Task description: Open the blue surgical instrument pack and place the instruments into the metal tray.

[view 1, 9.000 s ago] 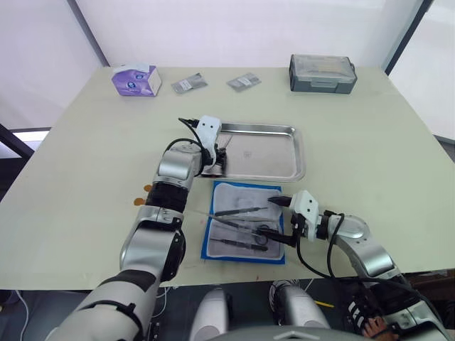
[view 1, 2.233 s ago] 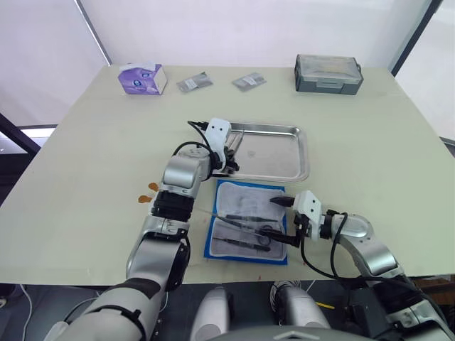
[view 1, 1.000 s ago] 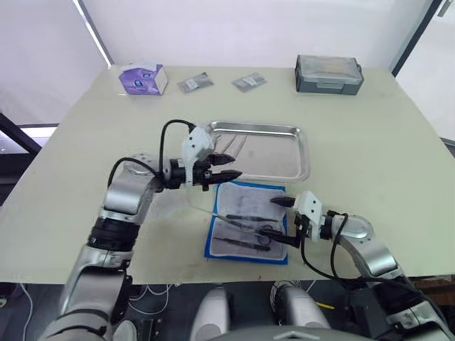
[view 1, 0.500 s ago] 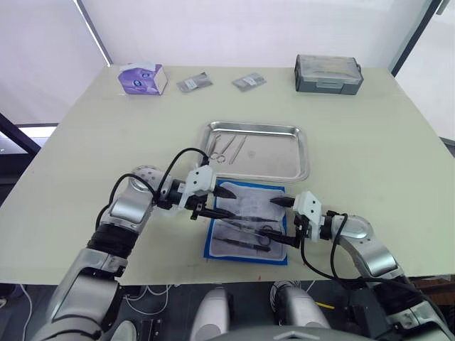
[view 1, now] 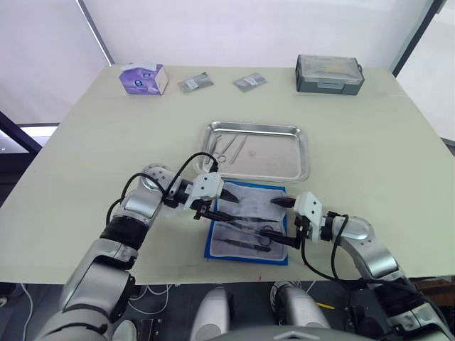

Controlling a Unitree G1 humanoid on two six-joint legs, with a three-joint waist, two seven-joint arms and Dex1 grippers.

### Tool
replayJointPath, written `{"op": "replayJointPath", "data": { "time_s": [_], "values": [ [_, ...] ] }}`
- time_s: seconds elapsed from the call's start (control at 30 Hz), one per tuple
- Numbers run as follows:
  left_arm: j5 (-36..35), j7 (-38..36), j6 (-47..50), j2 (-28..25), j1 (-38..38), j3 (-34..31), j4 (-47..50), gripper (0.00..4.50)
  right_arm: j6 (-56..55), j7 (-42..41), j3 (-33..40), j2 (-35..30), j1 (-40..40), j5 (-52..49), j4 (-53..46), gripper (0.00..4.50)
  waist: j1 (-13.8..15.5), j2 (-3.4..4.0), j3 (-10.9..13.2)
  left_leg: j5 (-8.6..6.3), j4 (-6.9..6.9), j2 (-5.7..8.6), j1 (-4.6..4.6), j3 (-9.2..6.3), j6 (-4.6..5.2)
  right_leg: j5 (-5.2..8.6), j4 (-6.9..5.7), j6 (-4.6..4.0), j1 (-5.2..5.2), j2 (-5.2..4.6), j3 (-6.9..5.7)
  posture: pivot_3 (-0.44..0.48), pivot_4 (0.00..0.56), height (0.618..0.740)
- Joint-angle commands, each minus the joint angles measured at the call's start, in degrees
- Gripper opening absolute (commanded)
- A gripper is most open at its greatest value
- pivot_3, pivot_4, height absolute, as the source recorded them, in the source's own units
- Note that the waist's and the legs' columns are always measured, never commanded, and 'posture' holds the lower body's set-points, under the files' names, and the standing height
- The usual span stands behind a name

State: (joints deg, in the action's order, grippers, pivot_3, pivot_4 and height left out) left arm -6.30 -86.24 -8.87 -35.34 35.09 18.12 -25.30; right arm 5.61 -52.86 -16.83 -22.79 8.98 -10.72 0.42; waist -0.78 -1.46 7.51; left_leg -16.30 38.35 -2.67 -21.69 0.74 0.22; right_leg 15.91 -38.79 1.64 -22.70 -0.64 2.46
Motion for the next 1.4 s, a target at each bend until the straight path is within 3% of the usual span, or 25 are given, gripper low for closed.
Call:
{"op": "replayJointPath", "data": {
  "time_s": [0.03, 0.47, 0.73, 0.83, 0.9, 0.93, 1.4],
  "values": [
    [1.62, -2.52, -1.14, -0.67, -0.31, 1.74, 0.13, 2.42, 3.54, -0.08, -2.49, -1.75, -3.62, 2.88, 4.62, 4.5, 0.0, 0.0, -0.01, 0.0, 0.0, 0.0, 0.0, 0.0, 0.0, 0.0, 0.0, 0.0, 0.0, 0.0, 0.0, 0.0, 0.15, 0.731],
    [6.38, 2.76, -2.04, -0.38, 0.5, 2.5, -2.06, 2.42, 3.31, -0.13, -2.61, -1.61, -3.4, 2.88, 4.86, 4.5, -0.01, 0.04, -0.08, 0.0, 0.0, 0.0, 0.02, 0.01, 0.0, 0.0, 0.0, 0.0, 0.01, 0.01, 0.01, 0.0, 0.15, 0.731],
    [4.62, -0.44, -0.64, -0.81, -0.85, 2.91, 0.79, 2.42, 3.27, -0.02, -2.66, -1.5, -3.39, 2.87, 4.9, 4.5, -0.01, 0.06, -0.14, 0.0, 0.0, 0.0, 0.03, 0.01, 0.01, 0.0, -0.01, 0.0, 0.01, 0.01, 0.01, 0.0, 0.15, 0.731],
    [3.31, -2.33, 0.61, -1.18, -2.16, 2.82, 2.39, 1.69, 3.26, 0.03, -2.69, -1.47, -3.38, 2.9, 4.91, 4.5, -0.04, 0.07, -0.14, 0.0, -0.01, 0.0, 0.02, 0.02, 0.01, 0.01, 0.01, 0.0, 0.01, 0.01, 0.03, 0.0, 0.15, 0.731],
    [3.25, -2.66, 0.92, -1.46, -2.65, 2.79, 3.01, 0.73, 3.31, 0.05, -2.71, -1.47, -3.4, 2.9, 4.86, 4.5, -0.02, 0.06, -0.14, 0.0, -0.01, 0.0, 0.02, 0.02, 0.01, 0.0, 0.01, 0.0, 0.01, 0.0, 0.03, 0.0, 0.15, 0.731],
    [3.18, -3.02, 1.22, -1.69, -2.95, 2.85, 3.44, 0.04, 3.33, 0.06, -2.72, -1.46, -3.41, 2.89, 4.84, 4.5, -0.03, 0.06, -0.15, 0.0, 0.0, 0.0, 0.02, 0.02, 0.01, 0.0, 0.01, 0.0, 0.01, 0.0, 0.03, 0.0, 0.15, 0.731],
    [1.19, -3.98, 6.27, -3.57, -3.21, 1.64, 8.23, 0.04, 3.4, -0.31, -2.75, -1.69, -3.35, 2.81, 4.86, 4.5, -0.09, 0.06, -0.14, -0.01, -0.01, -0.02, 0.02, 0.01, 0.02, 0.01, 0.03, 0.0, 0.0, 0.03, 0.04, 0.0, 0.15, 0.731]
  ]
}}
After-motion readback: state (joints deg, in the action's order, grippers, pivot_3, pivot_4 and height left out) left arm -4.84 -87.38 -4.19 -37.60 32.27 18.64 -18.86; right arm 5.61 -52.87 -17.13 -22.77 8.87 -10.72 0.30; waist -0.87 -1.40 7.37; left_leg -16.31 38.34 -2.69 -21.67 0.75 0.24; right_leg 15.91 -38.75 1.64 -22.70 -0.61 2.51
